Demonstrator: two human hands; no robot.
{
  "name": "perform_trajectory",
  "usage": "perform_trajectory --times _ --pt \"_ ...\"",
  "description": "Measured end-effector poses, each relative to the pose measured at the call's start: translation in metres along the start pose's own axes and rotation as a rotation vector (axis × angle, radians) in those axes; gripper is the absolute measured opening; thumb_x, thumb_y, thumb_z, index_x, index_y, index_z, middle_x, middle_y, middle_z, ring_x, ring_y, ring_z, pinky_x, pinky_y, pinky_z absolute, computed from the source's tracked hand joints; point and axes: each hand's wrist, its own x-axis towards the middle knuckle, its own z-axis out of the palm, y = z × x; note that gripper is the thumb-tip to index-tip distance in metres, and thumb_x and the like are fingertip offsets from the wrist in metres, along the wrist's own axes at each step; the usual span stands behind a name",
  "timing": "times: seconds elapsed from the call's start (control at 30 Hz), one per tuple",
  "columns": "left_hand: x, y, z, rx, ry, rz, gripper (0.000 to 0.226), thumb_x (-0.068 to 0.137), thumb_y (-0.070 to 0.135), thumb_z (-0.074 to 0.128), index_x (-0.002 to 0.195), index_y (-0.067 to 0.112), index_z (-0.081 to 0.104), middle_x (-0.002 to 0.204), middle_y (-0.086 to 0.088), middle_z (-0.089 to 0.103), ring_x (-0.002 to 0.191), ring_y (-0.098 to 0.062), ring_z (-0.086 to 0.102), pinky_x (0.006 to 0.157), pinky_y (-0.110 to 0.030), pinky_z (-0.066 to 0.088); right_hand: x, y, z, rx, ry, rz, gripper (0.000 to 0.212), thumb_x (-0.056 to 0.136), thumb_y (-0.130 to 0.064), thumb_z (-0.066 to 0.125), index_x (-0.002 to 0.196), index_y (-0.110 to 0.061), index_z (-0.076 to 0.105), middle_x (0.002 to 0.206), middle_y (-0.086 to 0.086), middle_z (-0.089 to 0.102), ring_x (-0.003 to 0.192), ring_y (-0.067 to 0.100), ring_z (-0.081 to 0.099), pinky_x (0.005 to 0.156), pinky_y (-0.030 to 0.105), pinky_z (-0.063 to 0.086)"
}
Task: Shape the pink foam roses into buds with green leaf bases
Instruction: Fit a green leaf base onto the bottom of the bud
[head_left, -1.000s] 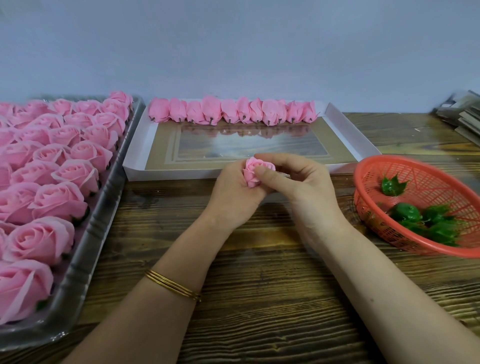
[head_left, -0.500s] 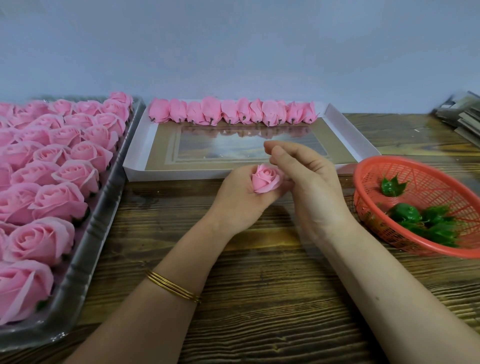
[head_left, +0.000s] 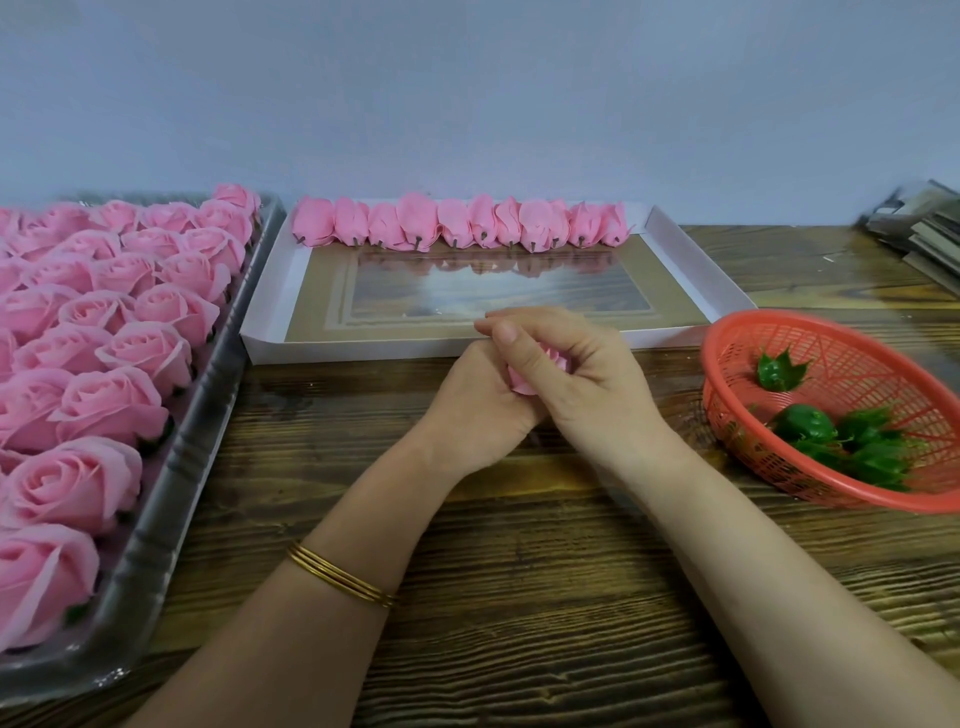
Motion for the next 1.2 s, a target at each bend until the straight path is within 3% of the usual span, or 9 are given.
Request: perform_trajectory --times 0.1,0.27,0.6,0.73,0.83,0.9,0.97,1.03,1.2 --pt "0.0 0.001 0.0 -0.042 0.0 -0.021 0.013 0.089 -0.006 0.059 0.095 0.0 0.069 0.09 -0.011 0.071 0.089 -0.015 0.068 0.08 -0.035 0.057 -0.002 -0.002 0.0 -0.027 -0.013 0.042 0.023 0.092 -0.024 0.062 0.106 -0.009 0.074 0.106 0.002 0.073 0.103 0.009 0.065 0.099 0.034 0.048" --pt "-0.002 0.003 0.0 -0.089 -0.005 -0.064 0.027 0.09 0.0 0.061 0.08 0.024 0.067 0.075 0.014 0.07 0.077 0.004 0.065 0.066 -0.01 0.048 -0.004 -0.003 0.0 -0.068 -0.005 0.107 0.052 0.077 -0.048 0.06 0.117 -0.015 0.069 0.115 0.001 0.07 0.11 0.011 0.063 0.103 0.039 0.046" --pt "-0.003 0.007 0.0 -0.105 0.008 -0.068 0.017 0.092 -0.004 0.057 0.081 0.005 0.066 0.075 0.004 0.065 0.07 0.002 0.059 0.064 -0.013 0.046 -0.005 0.002 -0.002 -0.205 -0.082 0.155 0.072 0.074 -0.061 0.057 0.131 -0.016 0.058 0.124 -0.004 0.064 0.116 0.007 0.057 0.104 0.032 0.043" --pt "-0.003 0.006 -0.001 -0.085 -0.021 -0.072 0.012 0.093 0.0 0.057 0.086 0.0 0.066 0.079 -0.001 0.065 0.074 -0.002 0.059 0.067 -0.014 0.047 -0.006 0.001 -0.004 -0.236 -0.111 0.125 0.055 0.083 -0.052 0.063 0.113 -0.006 0.061 0.108 0.004 0.068 0.1 0.009 0.058 0.087 0.022 0.043" --pt "-0.002 0.006 -0.003 -0.085 -0.027 -0.08 0.008 0.09 -0.001 0.059 0.086 -0.001 0.066 0.079 0.0 0.064 0.074 -0.003 0.059 0.068 -0.017 0.048 -0.005 0.003 -0.008 -0.233 -0.143 0.118 0.064 0.079 -0.055 0.064 0.111 0.0 0.059 0.109 0.013 0.066 0.1 0.016 0.058 0.09 0.028 0.042" --pt "-0.002 0.006 -0.003 -0.162 -0.055 -0.102 0.006 0.085 -0.004 0.064 0.086 0.002 0.067 0.078 0.003 0.066 0.074 -0.005 0.06 0.07 -0.024 0.05 -0.003 0.001 -0.014 -0.116 -0.165 0.204 0.069 0.071 -0.059 0.068 0.115 -0.007 0.063 0.109 0.011 0.069 0.104 0.019 0.062 0.095 0.035 0.048" --pt "-0.003 0.009 -0.003 -0.291 -0.102 -0.126 0.024 0.08 -0.003 0.068 0.075 0.02 0.071 0.066 0.014 0.064 0.062 0.002 0.057 0.061 -0.017 0.047 0.001 -0.002 -0.023 0.211 -0.134 0.324 0.07 0.062 -0.062 0.078 0.113 -0.016 0.068 0.112 0.006 0.072 0.108 0.019 0.066 0.097 0.037 0.052" --pt "-0.003 0.009 -0.001 -0.353 -0.161 -0.149 0.034 0.079 0.002 0.069 0.061 0.031 0.066 0.054 0.018 0.055 0.05 0.004 0.05 0.051 -0.01 0.039 0.005 -0.006 -0.031 0.48 -0.1 0.374 0.07 0.057 -0.066 0.078 0.105 -0.015 0.072 0.113 0.005 0.072 0.106 0.018 0.068 0.088 0.033 0.056" --pt "-0.002 0.004 -0.001 -0.378 -0.244 -0.239 0.031 0.074 0.012 0.074 0.057 0.026 0.052 0.055 0.005 0.038 0.048 -0.009 0.034 0.046 -0.02 0.031 0.007 -0.007 -0.032 0.591 -0.06 0.362 0.04 0.065 -0.041 0.071 0.09 -0.011 0.075 0.111 0.009 0.072 0.111 0.021 0.063 0.095 0.038 0.052"
